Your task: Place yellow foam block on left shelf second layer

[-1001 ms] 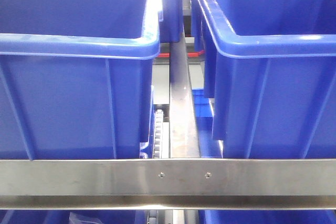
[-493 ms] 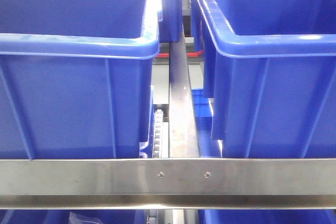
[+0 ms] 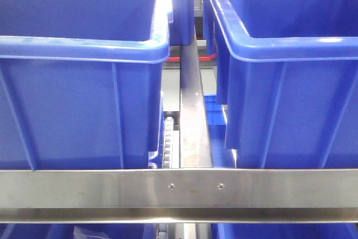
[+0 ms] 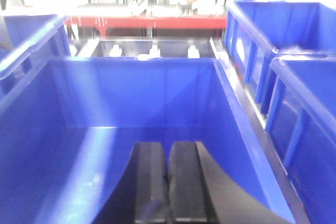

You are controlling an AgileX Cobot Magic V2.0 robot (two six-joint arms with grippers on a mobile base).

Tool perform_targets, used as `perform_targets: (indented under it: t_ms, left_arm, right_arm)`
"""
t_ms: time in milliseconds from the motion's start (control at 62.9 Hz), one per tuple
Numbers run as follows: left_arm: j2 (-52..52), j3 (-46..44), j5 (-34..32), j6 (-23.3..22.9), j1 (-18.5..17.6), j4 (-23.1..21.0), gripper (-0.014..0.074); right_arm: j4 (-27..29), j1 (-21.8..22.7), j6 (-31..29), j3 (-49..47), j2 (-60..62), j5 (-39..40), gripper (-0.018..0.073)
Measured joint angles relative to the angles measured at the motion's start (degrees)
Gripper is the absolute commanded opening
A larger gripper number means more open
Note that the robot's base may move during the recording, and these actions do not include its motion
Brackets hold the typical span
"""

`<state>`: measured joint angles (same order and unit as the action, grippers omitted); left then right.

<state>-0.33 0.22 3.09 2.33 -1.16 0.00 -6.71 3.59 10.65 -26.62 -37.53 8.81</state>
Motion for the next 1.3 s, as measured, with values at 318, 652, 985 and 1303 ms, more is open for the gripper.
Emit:
perform_targets:
  t_ms: [318,652,985,1303]
  left_arm:
    - [0.0,0.0,0.0,0.0,0.0,0.0,0.0124]
    - [0.0,0.0,0.0,0.0,0.0,0.0,0.0124]
    - [0.0,0.0,0.0,0.0,0.0,0.0,0.0124]
    - [0.0,0.0,0.0,0.0,0.0,0.0,0.0124]
  right_arm:
    - [0.0,-0.3,0.1,15.3,17.9,0.2,0.0062]
    - [0.0,-0.5,0.1,20.4,30.5,-4.6,0.0062]
    - [0.0,-0.5,0.1,20.5,30.6,-4.9,0.0062]
    - [0.0,-0.6,0.1,22.0,30.7,-4.9,0.0062]
